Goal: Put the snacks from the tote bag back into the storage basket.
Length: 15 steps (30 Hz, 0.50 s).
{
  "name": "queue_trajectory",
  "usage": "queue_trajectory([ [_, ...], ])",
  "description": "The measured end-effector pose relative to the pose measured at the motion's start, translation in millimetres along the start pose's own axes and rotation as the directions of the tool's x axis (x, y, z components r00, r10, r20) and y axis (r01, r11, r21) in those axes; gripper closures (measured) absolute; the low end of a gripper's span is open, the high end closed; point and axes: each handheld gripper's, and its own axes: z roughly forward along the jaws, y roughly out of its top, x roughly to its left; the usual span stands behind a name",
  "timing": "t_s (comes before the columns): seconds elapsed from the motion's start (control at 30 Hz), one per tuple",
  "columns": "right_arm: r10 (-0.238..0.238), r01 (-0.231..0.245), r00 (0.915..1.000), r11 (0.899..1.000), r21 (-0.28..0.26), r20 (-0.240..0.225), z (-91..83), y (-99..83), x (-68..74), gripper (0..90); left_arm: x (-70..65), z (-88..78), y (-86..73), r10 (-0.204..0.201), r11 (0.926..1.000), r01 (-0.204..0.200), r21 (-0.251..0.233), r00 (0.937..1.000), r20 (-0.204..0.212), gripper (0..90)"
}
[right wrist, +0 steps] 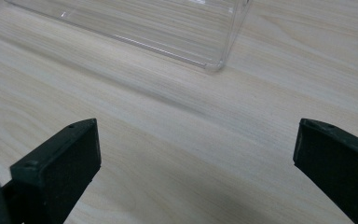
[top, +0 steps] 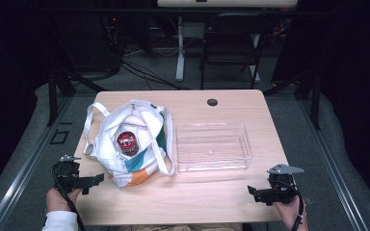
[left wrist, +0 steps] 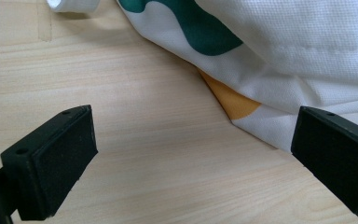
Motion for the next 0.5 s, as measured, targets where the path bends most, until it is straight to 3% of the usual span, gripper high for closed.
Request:
queue_trajectory([
  [0.3, -0.006, 0.006, 1.0, 1.0, 0.008, 0.003, 0.1, 0.4, 1.2, 1.0, 1.0, -1.8, -0.1, 0.007, 0.9999, -0.007, 0.008, 1.0, -0.003, 0.1],
  [0.5, 0.008, -0.008, 1.0, 1.0, 0.013, -0.003, -0.1, -0.7, 0.8, 1.4, -1.3, -4.2, -0.7, -0.001, 0.9999, 0.001, -0.016, 0.9992, 0.039, 0.1],
])
